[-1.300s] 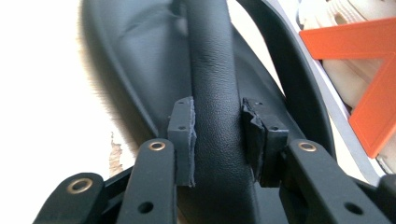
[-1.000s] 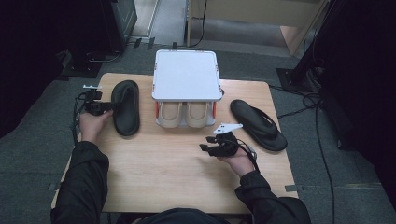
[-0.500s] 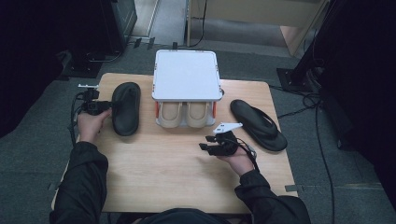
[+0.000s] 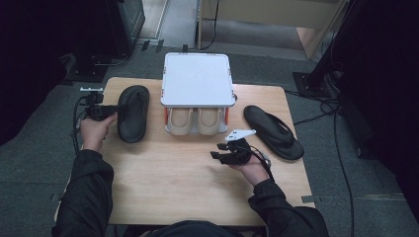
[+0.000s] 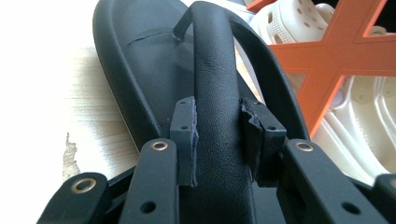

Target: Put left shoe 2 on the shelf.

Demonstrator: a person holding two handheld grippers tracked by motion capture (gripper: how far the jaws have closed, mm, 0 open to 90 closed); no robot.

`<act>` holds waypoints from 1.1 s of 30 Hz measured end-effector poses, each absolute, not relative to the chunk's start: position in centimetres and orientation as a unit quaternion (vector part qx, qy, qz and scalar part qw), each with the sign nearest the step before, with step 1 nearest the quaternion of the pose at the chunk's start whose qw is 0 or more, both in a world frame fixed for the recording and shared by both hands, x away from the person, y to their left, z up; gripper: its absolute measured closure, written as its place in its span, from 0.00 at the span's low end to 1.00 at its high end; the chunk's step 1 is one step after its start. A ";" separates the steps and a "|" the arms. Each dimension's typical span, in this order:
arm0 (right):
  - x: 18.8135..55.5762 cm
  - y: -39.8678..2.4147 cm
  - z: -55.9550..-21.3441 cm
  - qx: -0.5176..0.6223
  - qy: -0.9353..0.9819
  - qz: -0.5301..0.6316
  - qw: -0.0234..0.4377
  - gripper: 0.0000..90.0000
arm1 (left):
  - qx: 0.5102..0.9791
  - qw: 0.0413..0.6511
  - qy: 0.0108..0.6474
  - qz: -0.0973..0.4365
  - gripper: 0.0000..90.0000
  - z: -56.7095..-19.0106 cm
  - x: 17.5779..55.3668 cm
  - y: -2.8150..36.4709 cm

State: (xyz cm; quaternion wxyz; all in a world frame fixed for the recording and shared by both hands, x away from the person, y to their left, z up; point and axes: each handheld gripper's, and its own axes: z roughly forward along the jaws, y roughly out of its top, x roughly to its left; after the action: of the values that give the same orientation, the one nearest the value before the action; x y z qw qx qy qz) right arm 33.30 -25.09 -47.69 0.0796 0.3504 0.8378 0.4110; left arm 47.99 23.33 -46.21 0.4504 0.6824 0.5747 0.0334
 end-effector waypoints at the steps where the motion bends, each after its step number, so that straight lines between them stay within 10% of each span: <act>1: 33.3 -25.1 -47.7 0.349 0.838 0.411 0.080 0.59 | 0.682 0.452 0.575 0.034 0.76 -46.1 47.9 23.4; 33: 33.1 -24.8 -47.5 0.344 0.837 0.420 0.072 0.59 | 0.686 0.448 0.571 0.049 0.76 -39.5 49.8 20.8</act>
State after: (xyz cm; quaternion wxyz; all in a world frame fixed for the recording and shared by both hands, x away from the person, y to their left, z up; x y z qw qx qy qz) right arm 33.14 -24.77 -47.54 0.0721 0.3444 0.8366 0.4200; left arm 49.85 20.82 -39.54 0.4482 0.6859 0.5712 0.0490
